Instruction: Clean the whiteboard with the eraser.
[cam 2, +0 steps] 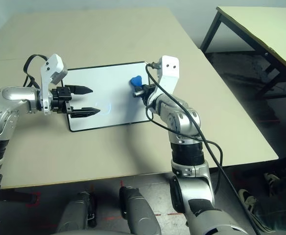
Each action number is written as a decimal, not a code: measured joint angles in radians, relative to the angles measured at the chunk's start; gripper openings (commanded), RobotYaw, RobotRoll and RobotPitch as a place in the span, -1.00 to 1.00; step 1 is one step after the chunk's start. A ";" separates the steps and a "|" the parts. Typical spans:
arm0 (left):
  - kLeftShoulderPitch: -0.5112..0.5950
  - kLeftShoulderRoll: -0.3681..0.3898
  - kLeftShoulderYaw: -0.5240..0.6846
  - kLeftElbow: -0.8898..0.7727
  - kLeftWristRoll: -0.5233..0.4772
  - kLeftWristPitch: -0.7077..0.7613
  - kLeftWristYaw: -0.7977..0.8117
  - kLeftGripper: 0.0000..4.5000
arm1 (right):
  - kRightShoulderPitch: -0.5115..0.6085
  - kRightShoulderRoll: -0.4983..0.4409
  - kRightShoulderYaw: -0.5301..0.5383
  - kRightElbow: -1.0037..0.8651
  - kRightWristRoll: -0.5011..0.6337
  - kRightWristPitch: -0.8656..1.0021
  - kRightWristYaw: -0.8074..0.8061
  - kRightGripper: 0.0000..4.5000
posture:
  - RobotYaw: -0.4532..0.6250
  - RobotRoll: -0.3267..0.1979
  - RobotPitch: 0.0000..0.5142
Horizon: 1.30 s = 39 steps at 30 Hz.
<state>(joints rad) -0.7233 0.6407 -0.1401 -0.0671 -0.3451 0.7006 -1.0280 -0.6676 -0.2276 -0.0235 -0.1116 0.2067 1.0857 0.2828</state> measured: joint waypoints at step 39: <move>-0.005 0.004 -0.002 -0.013 -0.004 0.016 -0.001 1.00 | 0.120 0.030 0.076 0.100 -0.026 -0.340 0.025 -0.71 | -0.27 0.25 -0.39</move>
<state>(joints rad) -0.7282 0.6451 -0.1421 -0.0805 -0.3489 0.7164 -1.0288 -0.5475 -0.1975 0.0527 -0.0117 0.1804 0.7455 0.3077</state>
